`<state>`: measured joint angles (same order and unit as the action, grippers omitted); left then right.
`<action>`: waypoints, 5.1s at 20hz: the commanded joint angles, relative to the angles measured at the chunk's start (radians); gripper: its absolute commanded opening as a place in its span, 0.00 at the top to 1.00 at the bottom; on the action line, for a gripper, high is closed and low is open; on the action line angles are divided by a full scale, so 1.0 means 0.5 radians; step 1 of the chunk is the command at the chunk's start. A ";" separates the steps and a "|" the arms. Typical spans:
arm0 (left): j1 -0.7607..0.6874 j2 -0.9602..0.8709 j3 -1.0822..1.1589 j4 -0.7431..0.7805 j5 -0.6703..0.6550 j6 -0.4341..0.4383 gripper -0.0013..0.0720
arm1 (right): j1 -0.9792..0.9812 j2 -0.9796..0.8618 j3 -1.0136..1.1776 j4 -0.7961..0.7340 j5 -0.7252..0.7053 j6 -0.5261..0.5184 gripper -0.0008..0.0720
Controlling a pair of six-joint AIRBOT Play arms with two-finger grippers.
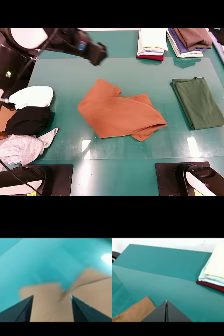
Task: Fold the shirts.
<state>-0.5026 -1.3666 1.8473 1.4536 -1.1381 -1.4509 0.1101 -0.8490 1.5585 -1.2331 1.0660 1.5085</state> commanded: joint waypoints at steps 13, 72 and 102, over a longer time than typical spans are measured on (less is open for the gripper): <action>0.844 -0.129 -1.744 -1.015 0.452 0.127 0.23 | 0.002 -0.143 0.004 0.022 0.164 0.002 0.96; 0.859 0.544 -0.088 -0.774 -0.329 0.179 0.95 | -0.076 -0.392 -0.218 0.157 0.752 -0.027 0.96; 0.859 0.121 -0.712 -0.425 -0.232 0.074 0.95 | -0.424 -1.348 -0.859 0.518 -0.317 -0.229 0.40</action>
<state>-0.0731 -1.3056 1.4918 1.2411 -1.2583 -1.4086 -0.1352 -1.5040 1.1263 -1.0077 0.9752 1.4101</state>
